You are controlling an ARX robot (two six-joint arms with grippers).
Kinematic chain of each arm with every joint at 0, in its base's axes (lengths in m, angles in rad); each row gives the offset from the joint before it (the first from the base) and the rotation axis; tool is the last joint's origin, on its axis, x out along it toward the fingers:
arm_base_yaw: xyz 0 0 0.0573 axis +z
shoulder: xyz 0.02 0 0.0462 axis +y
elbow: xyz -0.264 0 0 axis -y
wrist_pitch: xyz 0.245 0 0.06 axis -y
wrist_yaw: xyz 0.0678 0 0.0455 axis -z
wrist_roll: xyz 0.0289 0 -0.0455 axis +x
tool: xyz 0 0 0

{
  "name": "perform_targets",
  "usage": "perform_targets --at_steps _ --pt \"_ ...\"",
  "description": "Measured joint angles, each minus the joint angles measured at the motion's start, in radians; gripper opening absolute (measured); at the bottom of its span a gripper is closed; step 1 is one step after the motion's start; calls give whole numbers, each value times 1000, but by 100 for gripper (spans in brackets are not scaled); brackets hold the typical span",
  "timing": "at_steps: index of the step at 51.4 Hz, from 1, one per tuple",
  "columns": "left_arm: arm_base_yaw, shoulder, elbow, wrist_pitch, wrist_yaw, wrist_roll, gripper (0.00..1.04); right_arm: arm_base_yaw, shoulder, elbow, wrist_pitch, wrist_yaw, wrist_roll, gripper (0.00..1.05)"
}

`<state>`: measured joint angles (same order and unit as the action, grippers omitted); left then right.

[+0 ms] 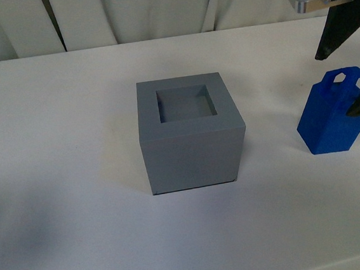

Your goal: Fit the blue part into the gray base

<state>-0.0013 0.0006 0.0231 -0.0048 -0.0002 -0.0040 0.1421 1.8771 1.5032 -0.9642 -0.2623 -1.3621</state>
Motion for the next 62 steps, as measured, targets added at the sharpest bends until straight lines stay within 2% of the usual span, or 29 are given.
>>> perform_targets --at_steps 23,33,39,62 --pt "0 0 0 0 0 0 99 9 76 20 -12 34 -7 97" --pt "0 0 0 0 0 0 99 10 77 22 -20 35 -11 73" --pt "0 0 0 0 0 0 99 10 77 40 -58 35 -23 49" --pt "0 0 0 0 0 0 99 64 77 262 -224 -30 -9 48"
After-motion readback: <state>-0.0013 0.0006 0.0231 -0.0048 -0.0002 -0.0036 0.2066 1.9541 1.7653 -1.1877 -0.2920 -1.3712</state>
